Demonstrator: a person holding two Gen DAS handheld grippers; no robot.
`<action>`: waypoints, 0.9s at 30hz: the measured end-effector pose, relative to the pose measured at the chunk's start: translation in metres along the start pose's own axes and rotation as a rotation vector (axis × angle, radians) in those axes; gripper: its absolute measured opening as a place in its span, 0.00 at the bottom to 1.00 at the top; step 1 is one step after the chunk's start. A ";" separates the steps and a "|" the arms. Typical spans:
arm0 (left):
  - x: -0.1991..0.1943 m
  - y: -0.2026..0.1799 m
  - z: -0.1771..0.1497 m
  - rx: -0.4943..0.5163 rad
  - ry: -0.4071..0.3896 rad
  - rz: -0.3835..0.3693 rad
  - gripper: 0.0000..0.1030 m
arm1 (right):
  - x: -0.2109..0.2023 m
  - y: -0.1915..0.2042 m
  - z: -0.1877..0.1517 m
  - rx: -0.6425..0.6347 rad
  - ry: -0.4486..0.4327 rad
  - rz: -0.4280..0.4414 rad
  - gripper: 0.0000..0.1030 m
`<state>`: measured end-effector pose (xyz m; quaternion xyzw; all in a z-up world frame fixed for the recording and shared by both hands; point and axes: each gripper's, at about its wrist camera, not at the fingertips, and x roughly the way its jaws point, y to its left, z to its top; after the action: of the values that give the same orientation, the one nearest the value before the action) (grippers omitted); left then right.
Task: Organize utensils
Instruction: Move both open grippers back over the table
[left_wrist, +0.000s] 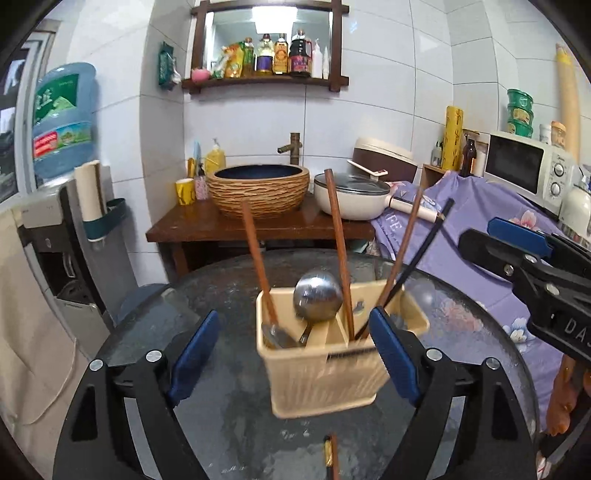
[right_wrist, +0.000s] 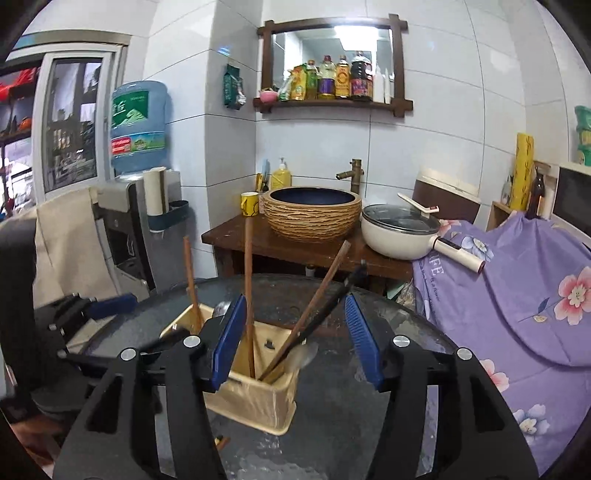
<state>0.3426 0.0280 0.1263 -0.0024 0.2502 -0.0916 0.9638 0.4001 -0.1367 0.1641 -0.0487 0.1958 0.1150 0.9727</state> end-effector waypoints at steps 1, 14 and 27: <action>-0.005 0.002 -0.010 0.003 0.002 0.002 0.78 | -0.005 0.001 -0.008 -0.004 -0.005 0.003 0.55; -0.009 0.012 -0.083 0.010 0.130 0.019 0.78 | 0.032 -0.083 -0.079 0.328 0.194 0.004 0.55; -0.006 -0.005 -0.118 0.014 0.217 -0.012 0.78 | 0.151 -0.141 -0.129 0.555 0.467 -0.009 0.44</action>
<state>0.2798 0.0295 0.0265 0.0126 0.3526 -0.0990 0.9304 0.5220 -0.2606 -0.0061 0.1912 0.4364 0.0388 0.8784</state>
